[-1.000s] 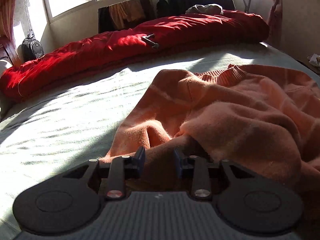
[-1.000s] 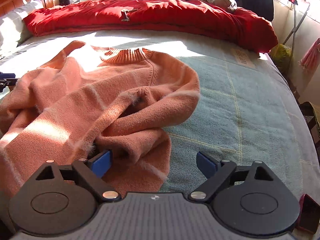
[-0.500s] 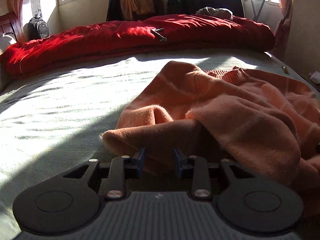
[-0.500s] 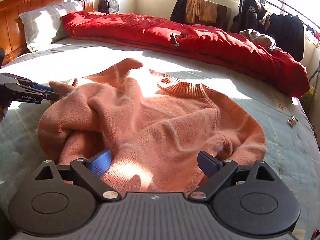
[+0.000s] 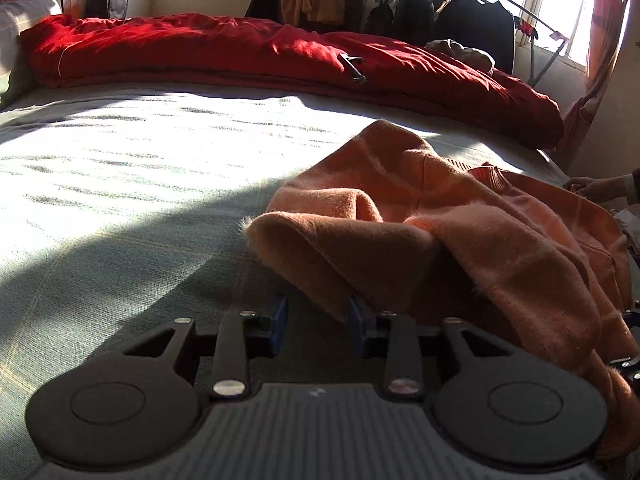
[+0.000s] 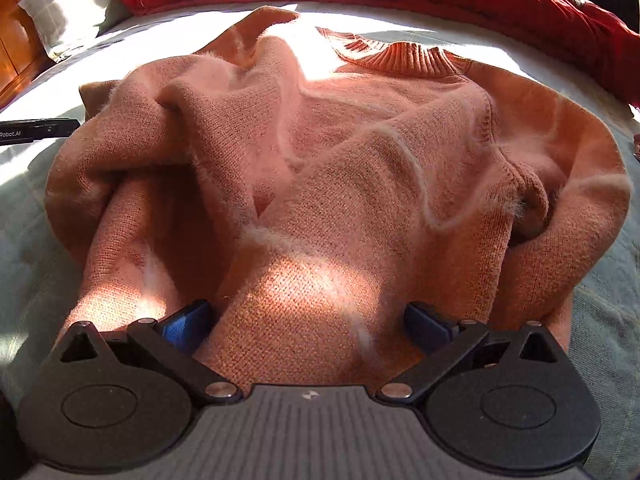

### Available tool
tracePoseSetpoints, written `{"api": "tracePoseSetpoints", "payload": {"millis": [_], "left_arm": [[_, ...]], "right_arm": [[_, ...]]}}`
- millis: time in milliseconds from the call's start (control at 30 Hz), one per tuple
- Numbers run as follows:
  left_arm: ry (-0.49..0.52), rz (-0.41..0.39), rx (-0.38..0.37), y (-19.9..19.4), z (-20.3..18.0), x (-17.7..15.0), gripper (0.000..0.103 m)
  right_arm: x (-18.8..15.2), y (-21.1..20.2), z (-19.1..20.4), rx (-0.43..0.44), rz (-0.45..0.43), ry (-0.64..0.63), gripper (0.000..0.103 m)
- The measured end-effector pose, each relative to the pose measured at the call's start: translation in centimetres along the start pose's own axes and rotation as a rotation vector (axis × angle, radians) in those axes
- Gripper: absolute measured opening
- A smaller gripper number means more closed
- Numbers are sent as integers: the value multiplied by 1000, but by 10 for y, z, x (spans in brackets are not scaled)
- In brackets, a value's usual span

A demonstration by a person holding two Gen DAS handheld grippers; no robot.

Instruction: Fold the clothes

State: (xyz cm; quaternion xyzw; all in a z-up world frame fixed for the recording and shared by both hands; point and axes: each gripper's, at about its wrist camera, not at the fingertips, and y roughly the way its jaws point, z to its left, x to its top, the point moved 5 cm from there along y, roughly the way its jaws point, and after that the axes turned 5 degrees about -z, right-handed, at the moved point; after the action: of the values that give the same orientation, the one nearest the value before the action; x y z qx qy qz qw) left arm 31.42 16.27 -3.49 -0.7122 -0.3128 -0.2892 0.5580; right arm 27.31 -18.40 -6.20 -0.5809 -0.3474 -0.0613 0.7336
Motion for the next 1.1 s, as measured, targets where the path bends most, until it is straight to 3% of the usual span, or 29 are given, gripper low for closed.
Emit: {"api": "tracePoseSetpoints", "payload": {"millis": [100, 233, 367, 467, 633, 900, 1000, 1100], "left_arm": [[-92, 6, -65, 11, 9, -3, 43], [-212, 38, -139, 27, 15, -7, 43], [-185, -5, -205, 9, 5, -8, 43], [-164, 14, -242, 13, -2, -13, 43], [-184, 47, -257, 37, -14, -14, 41], [-208, 143, -258, 24, -26, -34, 42], [-196, 117, -279, 30, -34, -30, 42], [-167, 70, -252, 49, -39, -20, 42]], "right_arm": [[2, -3, 2, -22, -7, 14, 103], [5, -13, 7, -60, -31, 28, 103], [7, -28, 9, -83, -64, 71, 103], [7, -42, 13, -90, -108, 92, 103], [12, -56, 17, -85, -164, 125, 103], [17, -82, 22, -135, -233, 117, 103], [15, -88, 18, -139, -253, 131, 103], [17, -86, 17, -137, -255, 144, 103]]}}
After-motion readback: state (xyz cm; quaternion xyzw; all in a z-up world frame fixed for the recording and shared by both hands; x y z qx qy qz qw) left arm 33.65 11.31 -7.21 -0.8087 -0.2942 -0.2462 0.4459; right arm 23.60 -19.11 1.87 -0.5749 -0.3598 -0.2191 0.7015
